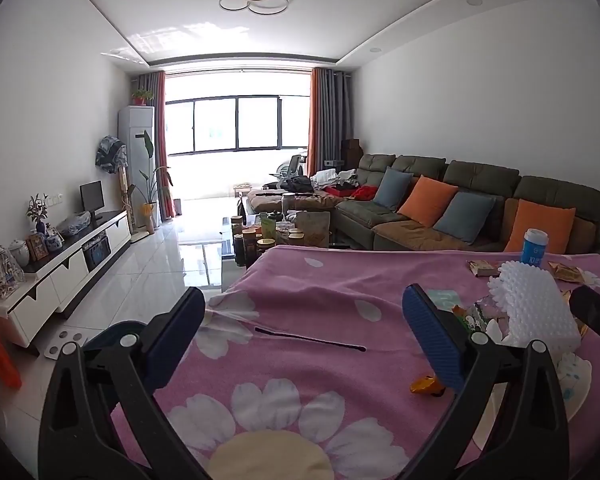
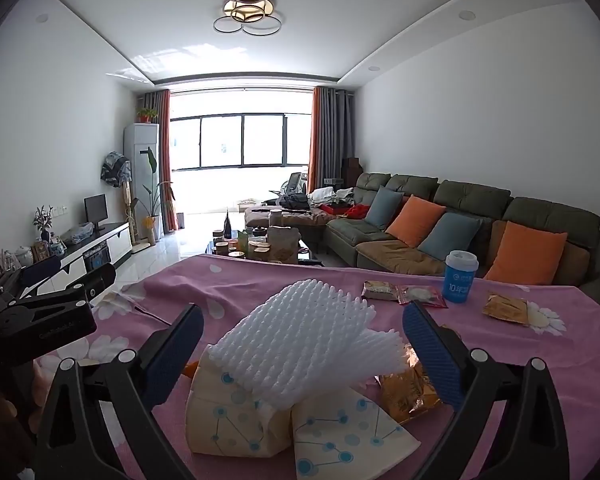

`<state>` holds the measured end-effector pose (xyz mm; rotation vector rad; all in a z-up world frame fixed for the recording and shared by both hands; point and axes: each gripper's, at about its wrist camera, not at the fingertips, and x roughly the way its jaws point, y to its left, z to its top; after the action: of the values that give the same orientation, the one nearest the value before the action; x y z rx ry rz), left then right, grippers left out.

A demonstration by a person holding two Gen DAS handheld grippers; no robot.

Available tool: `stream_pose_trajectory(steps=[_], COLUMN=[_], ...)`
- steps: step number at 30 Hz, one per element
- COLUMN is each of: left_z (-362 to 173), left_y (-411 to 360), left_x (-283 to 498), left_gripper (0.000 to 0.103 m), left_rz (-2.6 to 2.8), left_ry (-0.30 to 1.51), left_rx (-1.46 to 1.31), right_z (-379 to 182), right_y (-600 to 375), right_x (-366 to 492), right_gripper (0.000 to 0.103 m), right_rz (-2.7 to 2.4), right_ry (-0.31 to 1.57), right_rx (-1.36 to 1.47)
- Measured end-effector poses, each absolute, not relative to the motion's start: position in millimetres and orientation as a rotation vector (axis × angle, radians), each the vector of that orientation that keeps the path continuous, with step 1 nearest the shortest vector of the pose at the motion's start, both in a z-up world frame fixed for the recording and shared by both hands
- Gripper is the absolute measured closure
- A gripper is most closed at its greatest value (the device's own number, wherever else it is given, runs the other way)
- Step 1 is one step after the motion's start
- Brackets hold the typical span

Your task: Collect trash

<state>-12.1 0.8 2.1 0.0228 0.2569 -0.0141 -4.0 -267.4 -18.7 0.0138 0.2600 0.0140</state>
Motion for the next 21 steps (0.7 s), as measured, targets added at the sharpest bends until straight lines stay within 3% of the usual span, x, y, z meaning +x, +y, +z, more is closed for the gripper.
stream_pose_trajectory(steps=[21], left_z=[3.4], left_y=[-0.3], left_x=[-21.3], left_gripper=[0.006], left_rz=[-0.004], left_ry=[0.215], left_rx=[0.025], right_z=[-17.2], right_y=[-265.4], right_x=[-8.2], right_gripper=[0.007], right_rz=[0.007], right_ry=[0.258], right_rx=[0.024])
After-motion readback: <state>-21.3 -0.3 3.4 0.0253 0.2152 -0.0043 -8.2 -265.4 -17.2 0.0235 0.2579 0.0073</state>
